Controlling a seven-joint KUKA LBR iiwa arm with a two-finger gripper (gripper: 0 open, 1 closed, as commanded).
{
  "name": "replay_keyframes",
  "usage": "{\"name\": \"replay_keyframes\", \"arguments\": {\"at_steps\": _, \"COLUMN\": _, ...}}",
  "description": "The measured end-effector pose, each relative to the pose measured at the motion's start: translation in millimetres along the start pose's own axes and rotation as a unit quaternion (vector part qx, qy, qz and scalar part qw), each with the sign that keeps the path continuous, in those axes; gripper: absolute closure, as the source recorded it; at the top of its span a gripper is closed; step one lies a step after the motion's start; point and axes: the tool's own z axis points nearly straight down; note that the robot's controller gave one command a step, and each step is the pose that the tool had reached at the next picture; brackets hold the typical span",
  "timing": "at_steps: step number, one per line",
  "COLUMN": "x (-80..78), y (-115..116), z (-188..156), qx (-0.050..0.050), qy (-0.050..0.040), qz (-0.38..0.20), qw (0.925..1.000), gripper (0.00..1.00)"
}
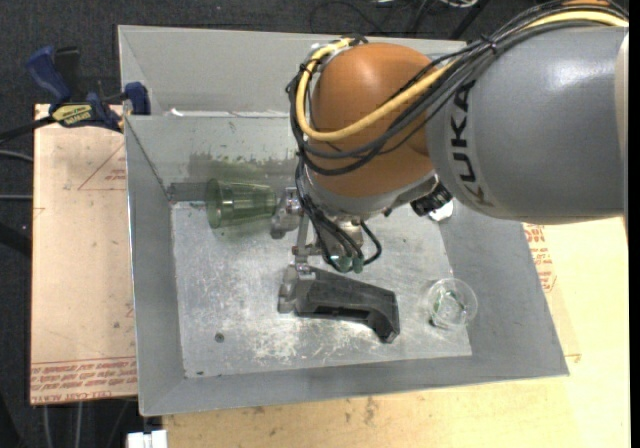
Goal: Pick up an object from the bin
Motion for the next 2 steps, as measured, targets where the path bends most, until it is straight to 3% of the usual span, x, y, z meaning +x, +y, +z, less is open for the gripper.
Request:
{"name": "replay_keyframes", "arguments": {"at_steps": 1, "x": -1.7, "y": -0.9, "z": -4.0, "qx": -0.001, "qy": -0.0037, "qz": 0.002, "qw": 1.0, "gripper": 0.0}}
{"name": "replay_keyframes", "arguments": {"at_steps": 2, "x": 8.7, "y": -29.9, "z": 50.7, "qx": -0.001, "qy": -0.0064, "qz": -0.007, "qw": 1.0, "gripper": 0.0}}
